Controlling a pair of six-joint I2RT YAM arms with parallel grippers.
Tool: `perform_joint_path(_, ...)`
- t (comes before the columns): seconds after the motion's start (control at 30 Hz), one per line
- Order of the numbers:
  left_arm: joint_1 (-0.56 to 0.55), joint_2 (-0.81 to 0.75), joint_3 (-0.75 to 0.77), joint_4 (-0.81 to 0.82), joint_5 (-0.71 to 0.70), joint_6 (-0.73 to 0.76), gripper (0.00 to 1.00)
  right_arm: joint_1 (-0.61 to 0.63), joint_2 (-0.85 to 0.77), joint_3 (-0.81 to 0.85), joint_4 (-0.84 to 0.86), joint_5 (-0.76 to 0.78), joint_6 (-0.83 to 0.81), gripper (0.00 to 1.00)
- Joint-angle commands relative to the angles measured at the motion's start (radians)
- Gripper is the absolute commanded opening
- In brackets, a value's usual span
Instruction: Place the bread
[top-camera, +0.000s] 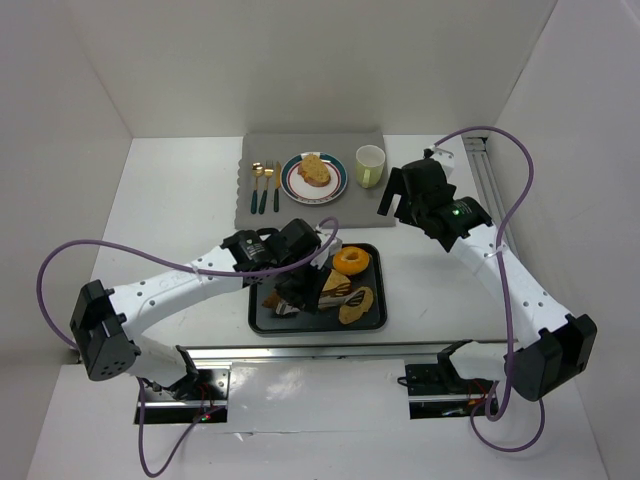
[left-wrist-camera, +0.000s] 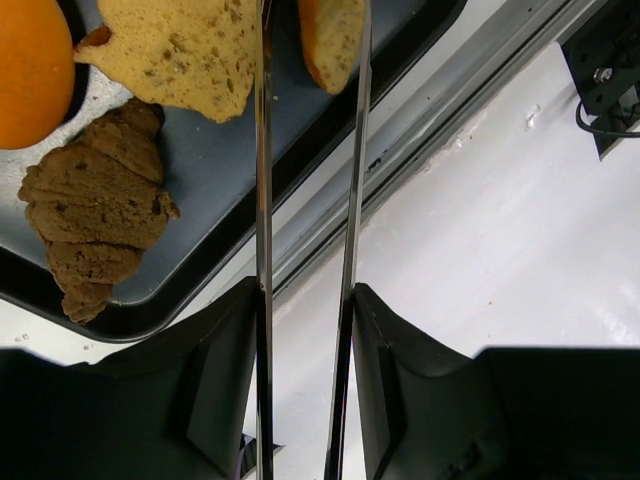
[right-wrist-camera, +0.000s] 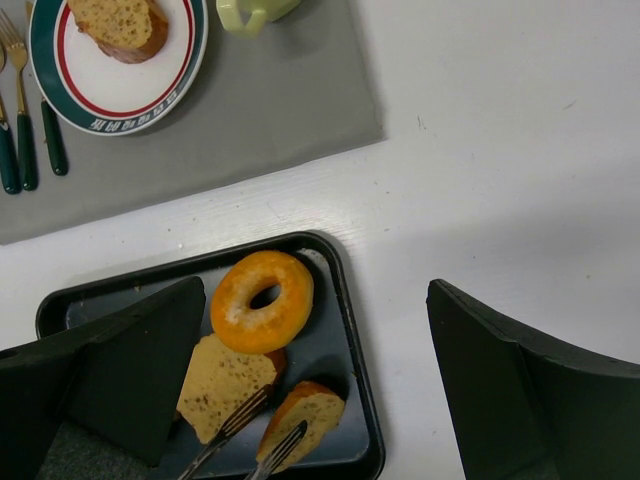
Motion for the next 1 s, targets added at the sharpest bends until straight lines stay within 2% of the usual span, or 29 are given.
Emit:
perform_joint_path(0.0,-0.004,-0.013,0.045,0.003,-0.023,-0.016,0.52,0.006,-0.019,-0.005,-0.008,0.013,-0.002,0.99)
perform_joint_path(0.2,-0.004,0.007,0.033,0.003,0.005,-0.016,0.52,0.006,0.003,0.005,0.001,-0.007,-0.002,0.99)
perform_joint_path(0.33,-0.004,0.017,0.033,0.003,0.035,-0.006,0.45,0.006,0.003,0.005,0.011,-0.007,-0.002,0.99)
perform_joint_path(0.57,-0.022,0.026,0.100,-0.045,0.048,0.004,0.14,0.006,0.003,0.005,0.001,-0.007,-0.002,0.99)
perform_joint_path(0.67,-0.022,0.017,0.178,-0.091,-0.018,0.027,0.03,0.006,-0.008,0.005,0.001,0.002,-0.002,0.99)
perform_joint_path(0.8,0.071,0.017,0.287,-0.187,-0.125,0.059,0.00,0.006,-0.017,0.014,0.001,0.012,-0.002,0.99)
perform_joint_path(0.87,0.178,0.039,0.349,-0.197,-0.159,0.059,0.00,0.006,-0.017,0.023,0.001,0.022,-0.002,0.99)
perform_joint_path(0.97,0.329,0.108,0.410,-0.178,-0.123,0.059,0.00,0.006,-0.026,0.023,0.001,0.022,-0.002,0.99)
